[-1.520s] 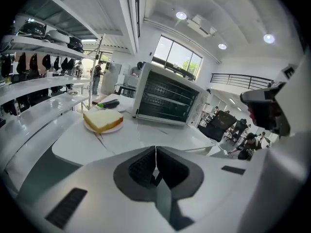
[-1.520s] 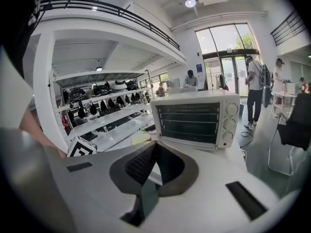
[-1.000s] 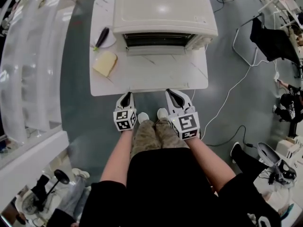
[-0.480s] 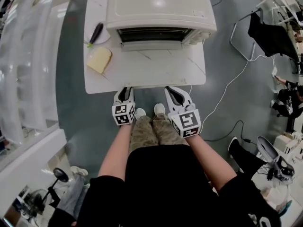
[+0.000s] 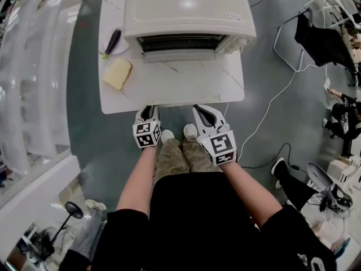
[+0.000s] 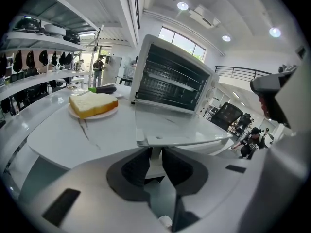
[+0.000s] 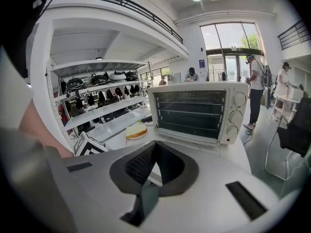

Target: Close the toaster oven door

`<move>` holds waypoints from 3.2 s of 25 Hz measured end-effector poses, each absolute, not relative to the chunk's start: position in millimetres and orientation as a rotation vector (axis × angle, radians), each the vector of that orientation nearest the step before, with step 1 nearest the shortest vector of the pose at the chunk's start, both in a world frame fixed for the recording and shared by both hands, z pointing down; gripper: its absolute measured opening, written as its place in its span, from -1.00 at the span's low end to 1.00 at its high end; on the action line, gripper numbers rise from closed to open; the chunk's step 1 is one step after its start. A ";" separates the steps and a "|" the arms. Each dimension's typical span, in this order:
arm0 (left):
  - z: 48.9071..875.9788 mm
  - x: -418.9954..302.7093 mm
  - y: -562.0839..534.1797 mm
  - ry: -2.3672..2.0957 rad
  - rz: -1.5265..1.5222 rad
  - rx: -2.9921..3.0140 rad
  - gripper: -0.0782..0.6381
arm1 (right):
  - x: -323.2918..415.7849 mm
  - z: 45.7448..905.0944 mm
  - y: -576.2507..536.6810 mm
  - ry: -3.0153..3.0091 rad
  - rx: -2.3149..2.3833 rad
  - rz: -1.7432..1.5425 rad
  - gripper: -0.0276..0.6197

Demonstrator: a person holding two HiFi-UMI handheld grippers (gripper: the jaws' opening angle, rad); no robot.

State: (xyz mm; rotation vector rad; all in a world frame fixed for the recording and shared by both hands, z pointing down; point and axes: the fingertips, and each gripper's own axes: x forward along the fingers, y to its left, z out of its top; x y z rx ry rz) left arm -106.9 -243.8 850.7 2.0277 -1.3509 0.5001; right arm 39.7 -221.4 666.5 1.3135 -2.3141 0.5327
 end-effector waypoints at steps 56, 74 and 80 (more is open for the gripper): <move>731.9 -105.8 -259.3 -1.340 0.560 2.008 -0.55 | 80.5 572.5 -250.5 -2.324 1.555 0.432 -0.85; 694.3 -103.4 -286.5 -1.362 0.499 2.071 -0.55 | 77.6 562.1 -258.2 -2.348 1.575 0.403 -0.85; 676.2 -101.7 -300.2 -1.354 0.548 2.112 -0.54 | 75.4 558.8 -262.2 -2.349 1.594 0.411 -0.85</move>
